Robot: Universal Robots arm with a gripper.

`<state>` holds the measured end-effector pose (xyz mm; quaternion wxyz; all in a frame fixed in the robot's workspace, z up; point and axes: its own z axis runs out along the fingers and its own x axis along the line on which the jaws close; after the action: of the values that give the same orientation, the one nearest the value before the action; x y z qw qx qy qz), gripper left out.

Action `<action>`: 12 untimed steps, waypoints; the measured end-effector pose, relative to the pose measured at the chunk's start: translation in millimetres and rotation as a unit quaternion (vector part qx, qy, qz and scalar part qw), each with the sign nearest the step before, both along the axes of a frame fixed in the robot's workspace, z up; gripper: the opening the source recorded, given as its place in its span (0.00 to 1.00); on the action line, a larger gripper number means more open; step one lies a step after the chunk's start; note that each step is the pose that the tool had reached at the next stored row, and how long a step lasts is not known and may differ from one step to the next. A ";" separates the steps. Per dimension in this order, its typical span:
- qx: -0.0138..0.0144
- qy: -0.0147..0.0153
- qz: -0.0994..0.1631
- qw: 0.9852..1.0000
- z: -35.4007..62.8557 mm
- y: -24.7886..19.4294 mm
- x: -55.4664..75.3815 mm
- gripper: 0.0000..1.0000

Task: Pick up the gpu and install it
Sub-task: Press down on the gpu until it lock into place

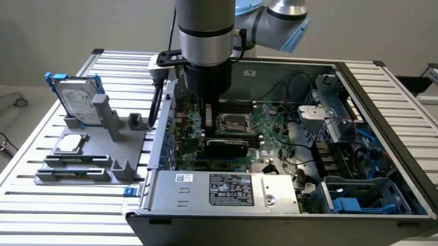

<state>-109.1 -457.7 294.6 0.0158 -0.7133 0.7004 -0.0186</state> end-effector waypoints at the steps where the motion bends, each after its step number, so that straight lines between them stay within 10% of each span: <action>1: 0.000 0.000 0.000 1.000 0.0 0.0 0.0 0.11; 12: 0.001 0.000 0.000 1.000 -15.3 0.0 7.2 0.11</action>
<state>-101.9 -457.7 279.4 0.0163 -0.7133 0.7005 -0.0182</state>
